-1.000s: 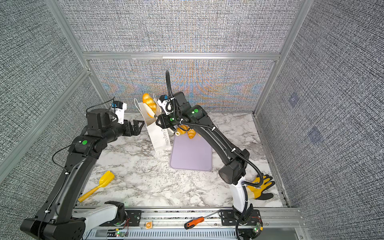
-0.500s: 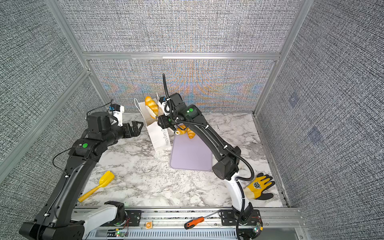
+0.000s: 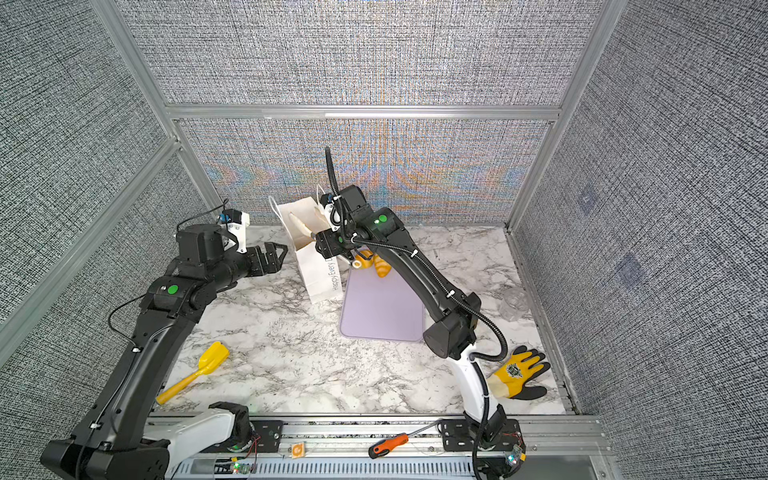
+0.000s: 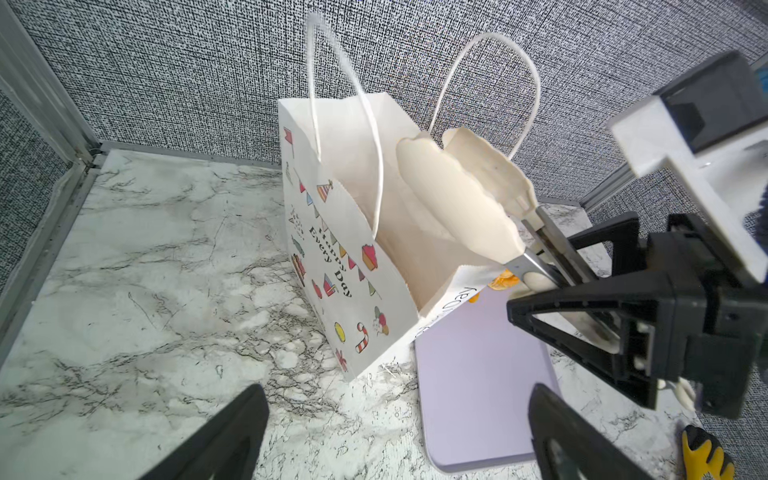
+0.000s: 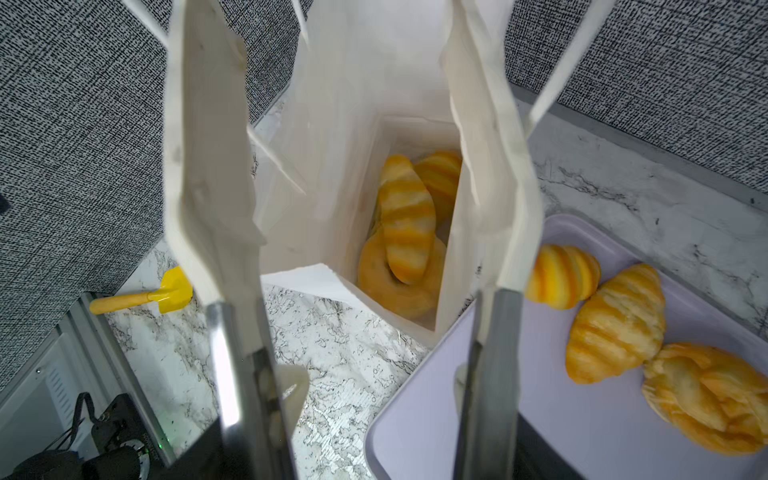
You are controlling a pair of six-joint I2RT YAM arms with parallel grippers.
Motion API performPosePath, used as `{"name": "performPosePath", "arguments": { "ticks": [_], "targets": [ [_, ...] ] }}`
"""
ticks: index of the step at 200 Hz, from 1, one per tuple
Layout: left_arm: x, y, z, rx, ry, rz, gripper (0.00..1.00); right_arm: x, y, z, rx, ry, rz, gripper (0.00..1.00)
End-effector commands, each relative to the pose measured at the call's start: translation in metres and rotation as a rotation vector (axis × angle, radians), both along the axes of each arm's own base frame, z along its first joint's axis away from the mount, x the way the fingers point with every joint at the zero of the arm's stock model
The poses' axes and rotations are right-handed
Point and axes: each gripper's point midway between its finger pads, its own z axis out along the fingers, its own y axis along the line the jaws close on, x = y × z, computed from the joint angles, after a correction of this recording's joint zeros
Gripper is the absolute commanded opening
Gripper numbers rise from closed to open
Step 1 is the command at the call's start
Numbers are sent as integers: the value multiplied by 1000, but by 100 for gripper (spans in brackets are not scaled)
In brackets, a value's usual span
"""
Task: Place the fake bread into the paper bag
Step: 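Lower the striped roll in the tongs into the bag opening with the right gripper, then open the tongs and withdraw them from the bag with the right gripper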
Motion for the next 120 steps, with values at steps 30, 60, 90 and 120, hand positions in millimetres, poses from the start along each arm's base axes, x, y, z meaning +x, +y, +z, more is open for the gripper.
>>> {"name": "performPosePath", "arguments": {
  "ticks": [30, 60, 90, 120],
  "targets": [
    [-1, -15, 9, -64, -32, -52, 99, -19, 1, 29, 38, -40, 71, 71],
    [-4, -18, 14, -46, -59, -40, 99, -35, -9, 43, 17, -96, 100, 71],
    [-9, -26, 23, -26, -87, -34, 99, -48, -23, 58, 31, -129, 97, 71],
    [-13, -41, 25, -13, -95, -48, 99, -58, -43, 59, 0, -154, 75, 71]
  ]
}}
